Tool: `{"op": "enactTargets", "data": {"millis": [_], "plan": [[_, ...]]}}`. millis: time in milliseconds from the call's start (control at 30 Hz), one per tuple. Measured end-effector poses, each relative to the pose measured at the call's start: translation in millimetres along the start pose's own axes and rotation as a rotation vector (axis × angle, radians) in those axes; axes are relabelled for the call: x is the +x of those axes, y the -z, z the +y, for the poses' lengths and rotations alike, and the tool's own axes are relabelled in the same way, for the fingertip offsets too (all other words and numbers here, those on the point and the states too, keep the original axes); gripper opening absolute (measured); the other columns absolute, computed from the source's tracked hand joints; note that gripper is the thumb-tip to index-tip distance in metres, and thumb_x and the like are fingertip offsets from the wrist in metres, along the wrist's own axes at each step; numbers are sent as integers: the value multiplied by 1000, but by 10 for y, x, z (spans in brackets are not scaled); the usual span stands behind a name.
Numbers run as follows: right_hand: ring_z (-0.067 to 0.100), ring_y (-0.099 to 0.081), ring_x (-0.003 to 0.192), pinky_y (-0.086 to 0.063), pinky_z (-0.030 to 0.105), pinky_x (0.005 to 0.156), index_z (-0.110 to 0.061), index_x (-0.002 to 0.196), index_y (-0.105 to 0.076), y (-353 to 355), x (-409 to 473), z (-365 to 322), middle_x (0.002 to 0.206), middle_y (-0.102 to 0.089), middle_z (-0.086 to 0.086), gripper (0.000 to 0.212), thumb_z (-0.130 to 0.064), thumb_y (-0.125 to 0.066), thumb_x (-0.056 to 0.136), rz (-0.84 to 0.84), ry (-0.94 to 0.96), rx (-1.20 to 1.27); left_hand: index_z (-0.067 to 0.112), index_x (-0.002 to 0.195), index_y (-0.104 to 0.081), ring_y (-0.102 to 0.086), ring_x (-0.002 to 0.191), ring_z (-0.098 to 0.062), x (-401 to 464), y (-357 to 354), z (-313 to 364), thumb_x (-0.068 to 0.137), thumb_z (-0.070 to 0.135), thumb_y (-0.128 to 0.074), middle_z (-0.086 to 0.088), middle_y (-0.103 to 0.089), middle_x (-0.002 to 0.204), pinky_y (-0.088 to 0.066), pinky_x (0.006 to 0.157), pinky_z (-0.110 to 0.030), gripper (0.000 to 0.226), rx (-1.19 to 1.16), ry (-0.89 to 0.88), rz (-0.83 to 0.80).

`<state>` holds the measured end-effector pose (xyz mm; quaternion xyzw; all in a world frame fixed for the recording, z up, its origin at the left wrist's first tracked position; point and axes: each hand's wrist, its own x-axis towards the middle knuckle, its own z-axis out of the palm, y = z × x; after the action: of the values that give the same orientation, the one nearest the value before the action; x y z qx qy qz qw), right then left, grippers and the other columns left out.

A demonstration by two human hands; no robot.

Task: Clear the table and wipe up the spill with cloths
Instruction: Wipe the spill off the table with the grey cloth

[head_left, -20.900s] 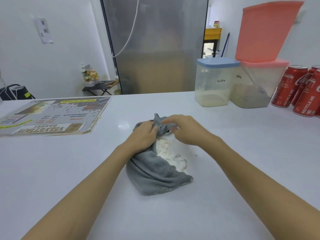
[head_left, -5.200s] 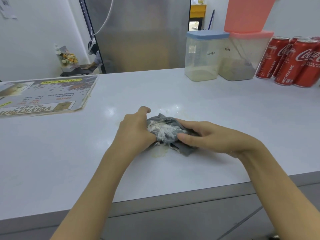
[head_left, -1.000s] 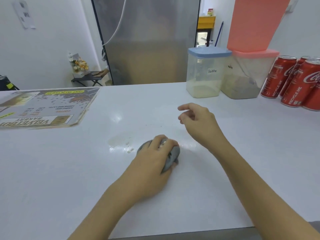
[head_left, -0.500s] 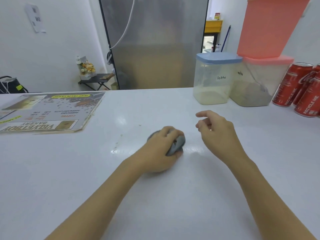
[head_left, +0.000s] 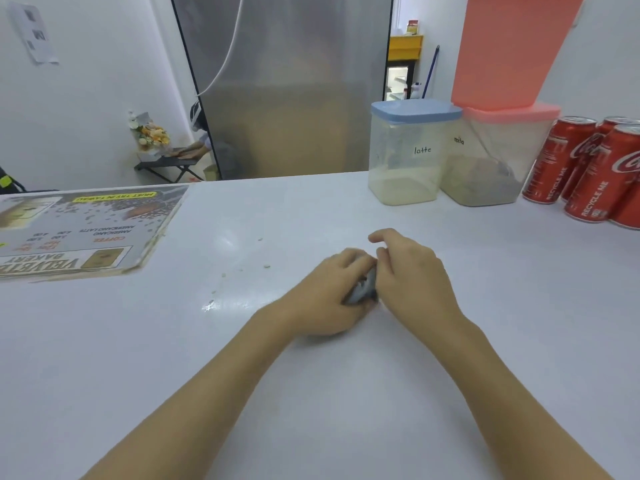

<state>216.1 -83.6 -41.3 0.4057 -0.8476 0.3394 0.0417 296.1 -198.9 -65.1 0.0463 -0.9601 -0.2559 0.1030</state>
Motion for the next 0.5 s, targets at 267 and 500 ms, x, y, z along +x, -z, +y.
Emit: {"op": "enactTargets", "data": {"millis": [267,500], "plan": [[26,-58,77,-50,42,75,-18,117,-58,16,-34,-63,81,-67,8,27,-15,-40,96,24,1,202,26,106,-59,-55,64,-15,-785,633,108,87,16,-66,-12,-61,84,-46,55,-26,23,-645,328,255],[13,-59,88,-45,25,79,-22,120,-58,-134,-52,-157,92,-64,-8,27,-21,-44,97,-116,17,306,30,106,-55,-62,72,-17,-926,650,-577,82,29,-69,-1,-60,102,-52,60,-31,28,-172,677,641]]}}
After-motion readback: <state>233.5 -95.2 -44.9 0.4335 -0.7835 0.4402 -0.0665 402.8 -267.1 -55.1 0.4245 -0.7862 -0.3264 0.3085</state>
